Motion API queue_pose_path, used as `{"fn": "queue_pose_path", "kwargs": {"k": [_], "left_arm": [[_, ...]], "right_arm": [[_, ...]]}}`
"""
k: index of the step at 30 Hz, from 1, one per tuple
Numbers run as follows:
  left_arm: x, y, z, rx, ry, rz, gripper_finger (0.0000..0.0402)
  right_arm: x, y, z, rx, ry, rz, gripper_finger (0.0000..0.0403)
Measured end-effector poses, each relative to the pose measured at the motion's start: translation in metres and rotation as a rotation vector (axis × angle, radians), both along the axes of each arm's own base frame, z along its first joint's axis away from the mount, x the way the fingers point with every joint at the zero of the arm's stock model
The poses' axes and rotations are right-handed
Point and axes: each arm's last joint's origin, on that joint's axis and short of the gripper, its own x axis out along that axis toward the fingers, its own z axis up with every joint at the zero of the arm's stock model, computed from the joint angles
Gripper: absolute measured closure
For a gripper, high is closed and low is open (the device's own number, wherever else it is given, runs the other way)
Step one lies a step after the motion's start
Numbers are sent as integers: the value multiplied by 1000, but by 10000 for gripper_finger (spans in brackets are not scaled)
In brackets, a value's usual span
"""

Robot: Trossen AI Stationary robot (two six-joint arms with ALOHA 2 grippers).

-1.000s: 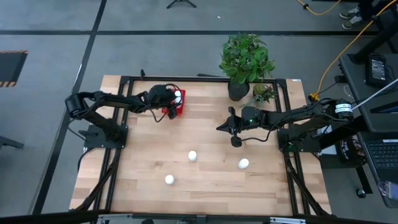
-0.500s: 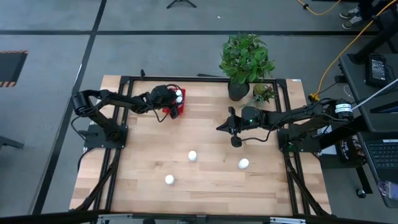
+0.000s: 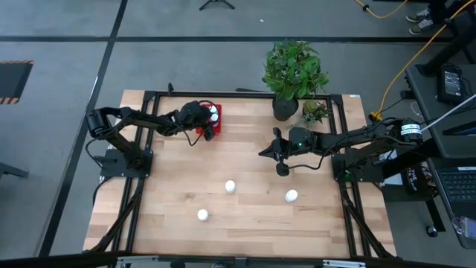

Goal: Pick and place pill bottles into a basket
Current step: Put the white pill bottle into the red bin

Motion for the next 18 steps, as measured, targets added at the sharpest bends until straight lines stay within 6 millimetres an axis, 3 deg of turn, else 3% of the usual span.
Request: {"fn": "queue_pose_path", "kwargs": {"k": [18], "left_arm": [[0, 0, 0, -3, -3, 1, 207]], "right_arm": [[0, 0, 0, 3, 0, -1, 399]]}}
